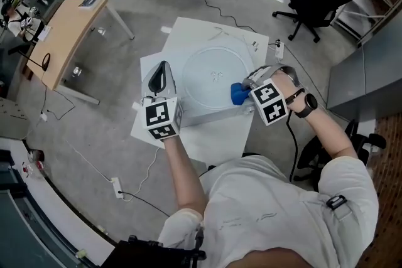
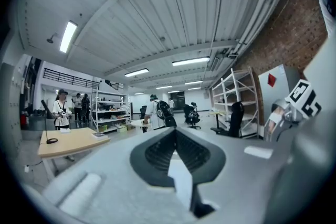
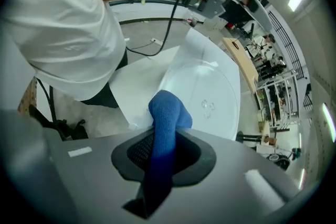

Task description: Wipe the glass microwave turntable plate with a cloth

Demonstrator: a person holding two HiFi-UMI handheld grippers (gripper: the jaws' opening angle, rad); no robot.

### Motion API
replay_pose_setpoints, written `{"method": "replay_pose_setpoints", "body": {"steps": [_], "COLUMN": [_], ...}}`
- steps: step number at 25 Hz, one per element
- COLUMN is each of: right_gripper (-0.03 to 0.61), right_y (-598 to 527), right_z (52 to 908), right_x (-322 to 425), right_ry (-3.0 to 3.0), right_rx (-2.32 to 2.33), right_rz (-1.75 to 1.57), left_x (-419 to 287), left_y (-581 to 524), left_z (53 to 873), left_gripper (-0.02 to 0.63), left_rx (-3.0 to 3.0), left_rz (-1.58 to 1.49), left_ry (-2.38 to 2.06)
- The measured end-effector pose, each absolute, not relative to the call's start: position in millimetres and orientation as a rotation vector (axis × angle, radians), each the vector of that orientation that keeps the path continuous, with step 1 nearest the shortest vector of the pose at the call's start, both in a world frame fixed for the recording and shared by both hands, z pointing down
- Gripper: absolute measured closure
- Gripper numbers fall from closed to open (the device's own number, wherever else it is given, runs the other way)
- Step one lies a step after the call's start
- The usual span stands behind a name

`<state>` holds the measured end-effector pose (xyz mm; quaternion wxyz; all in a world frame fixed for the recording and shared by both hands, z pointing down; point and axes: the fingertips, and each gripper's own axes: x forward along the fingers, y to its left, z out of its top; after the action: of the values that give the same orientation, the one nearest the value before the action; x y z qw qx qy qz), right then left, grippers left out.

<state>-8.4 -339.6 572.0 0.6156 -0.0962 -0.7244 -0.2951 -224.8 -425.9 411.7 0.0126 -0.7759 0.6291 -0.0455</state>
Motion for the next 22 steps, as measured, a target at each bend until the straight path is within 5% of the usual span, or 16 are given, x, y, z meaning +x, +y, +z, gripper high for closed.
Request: {"method": "replay_pose_setpoints", "body": {"steps": [10, 22], "right_gripper": [0.520, 0.517], "right_y": [-308.3, -457.5], "right_z": [574.9, 573.2], "right_x": [-124.7, -193.4], "right_ry": [-1.777, -1.897], "right_rx": [-0.440, -0.073], "right_rz": [-0.834, -0.804], "left_x": [-270.6, -290.3], "left_y": [-406.8, -394.0], "left_z": [418.2, 420.2], "left_gripper": [0.614, 0.614], "left_rx": [-2.311, -2.252], "left_rz": [-0.170, -0.184], "left_ry": [2.115, 2.186]}}
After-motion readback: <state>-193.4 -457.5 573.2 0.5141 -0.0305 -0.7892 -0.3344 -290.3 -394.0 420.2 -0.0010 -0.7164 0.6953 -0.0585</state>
